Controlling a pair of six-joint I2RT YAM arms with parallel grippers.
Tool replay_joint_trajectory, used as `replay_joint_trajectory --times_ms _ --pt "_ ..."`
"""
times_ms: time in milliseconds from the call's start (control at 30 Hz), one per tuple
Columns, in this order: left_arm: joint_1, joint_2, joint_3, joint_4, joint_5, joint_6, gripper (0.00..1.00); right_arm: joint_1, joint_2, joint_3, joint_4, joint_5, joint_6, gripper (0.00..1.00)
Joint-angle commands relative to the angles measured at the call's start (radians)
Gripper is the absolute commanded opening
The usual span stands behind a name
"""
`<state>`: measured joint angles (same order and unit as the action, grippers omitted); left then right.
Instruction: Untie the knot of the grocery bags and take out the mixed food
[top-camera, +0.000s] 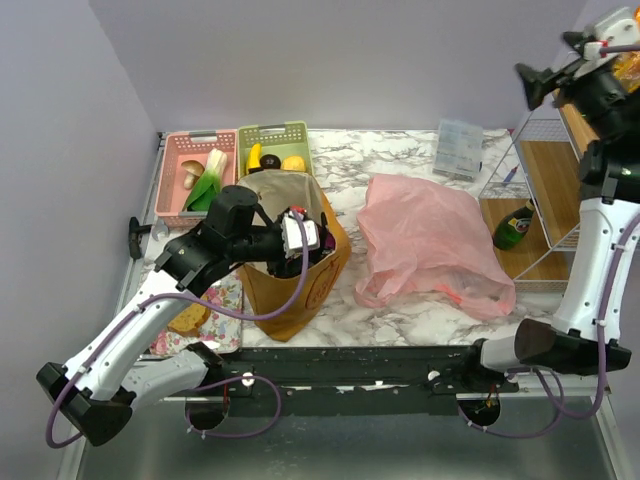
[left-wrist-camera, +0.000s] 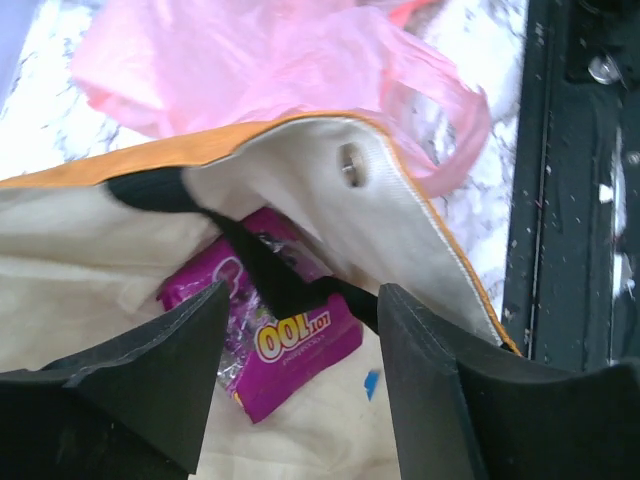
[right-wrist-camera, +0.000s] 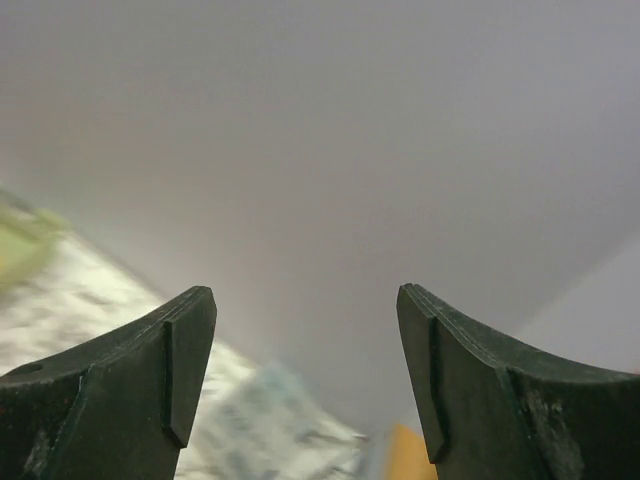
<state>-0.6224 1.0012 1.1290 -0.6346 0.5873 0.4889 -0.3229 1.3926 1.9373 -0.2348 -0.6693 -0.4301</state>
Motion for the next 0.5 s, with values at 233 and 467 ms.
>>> replay_joint_trajectory --times_ms 233,467 --pt "-0.226 -0.027 -0.124 -0.116 -0.033 0.146 0.66 0.609 0.186 0.020 -0.442 0.026 0.279 0.85" --pt "-0.283 -0.011 -0.133 -0.095 -0.105 0.153 0.80 0.892 0.384 0.232 -0.528 0.080 0.335 0.87"
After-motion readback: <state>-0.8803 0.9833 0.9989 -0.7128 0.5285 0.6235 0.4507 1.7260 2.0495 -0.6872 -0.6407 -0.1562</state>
